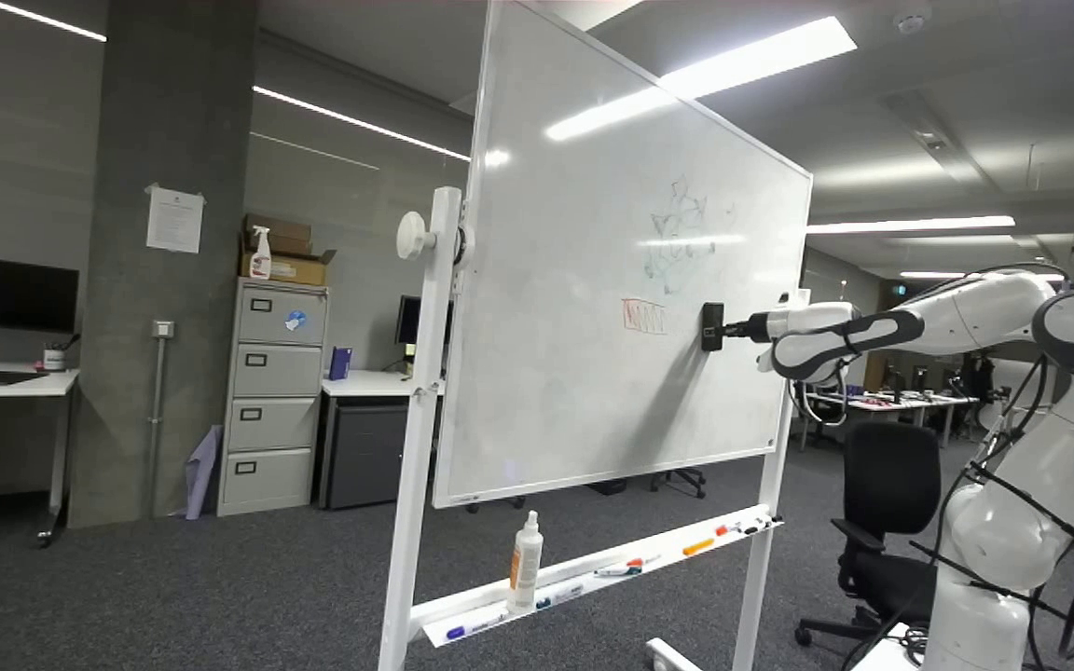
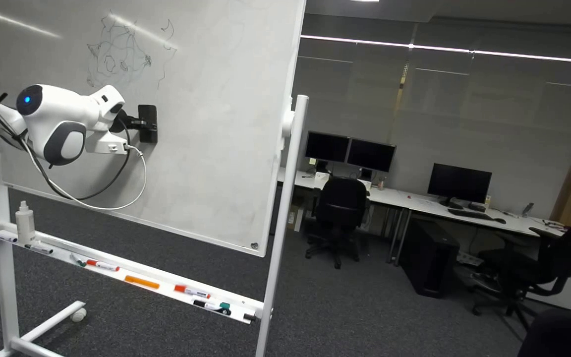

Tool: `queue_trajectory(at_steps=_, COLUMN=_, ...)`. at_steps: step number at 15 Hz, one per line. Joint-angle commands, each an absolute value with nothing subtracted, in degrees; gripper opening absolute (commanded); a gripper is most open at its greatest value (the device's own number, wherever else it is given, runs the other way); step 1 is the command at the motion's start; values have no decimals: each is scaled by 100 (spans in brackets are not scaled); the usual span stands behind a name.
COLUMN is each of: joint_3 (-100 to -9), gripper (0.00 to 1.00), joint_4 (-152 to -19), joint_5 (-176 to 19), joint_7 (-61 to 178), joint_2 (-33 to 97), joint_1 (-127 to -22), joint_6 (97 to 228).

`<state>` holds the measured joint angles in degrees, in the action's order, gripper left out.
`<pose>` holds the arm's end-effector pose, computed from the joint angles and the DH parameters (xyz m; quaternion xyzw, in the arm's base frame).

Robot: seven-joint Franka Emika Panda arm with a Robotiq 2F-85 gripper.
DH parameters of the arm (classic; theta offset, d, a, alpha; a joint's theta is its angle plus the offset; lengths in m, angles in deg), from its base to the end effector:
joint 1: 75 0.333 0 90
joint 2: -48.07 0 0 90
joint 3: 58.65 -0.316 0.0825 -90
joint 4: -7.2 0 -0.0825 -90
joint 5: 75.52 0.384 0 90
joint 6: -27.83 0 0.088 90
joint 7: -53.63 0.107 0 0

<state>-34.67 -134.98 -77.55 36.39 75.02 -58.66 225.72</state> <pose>0.4343 -0.0894 0.6169 0.7602 0.0358 0.6456 0.0636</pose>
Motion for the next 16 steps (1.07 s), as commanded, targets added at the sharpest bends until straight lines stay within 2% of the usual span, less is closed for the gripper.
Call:
queue_trajectory(at_steps=1, joint_3=-3141, gripper=30, joint_4=-12920, joint_5=-7603, joint_7=3734, joint_2=6947, joint_1=-5891, joint_6=22572)
queue_trajectory(at_steps=9, joint_3=-3322, gripper=30, joint_4=-12978, joint_5=-7637, joint_7=3692, joint_2=6925, joint_1=-5839, joint_6=22572)
queue_trajectory(at_steps=14, joint_3=-4060, gripper=30, joint_4=-13224, joint_5=-7621, joint_7=3607, joint_2=6989, joint_1=-6142, joint_6=22572)
queue_trajectory(at_steps=16, joint_3=-4611, gripper=30, joint_4=-13331, joint_5=-8022, joint_7=3987, joint_2=6996, joint_1=-6599, joint_6=22571)
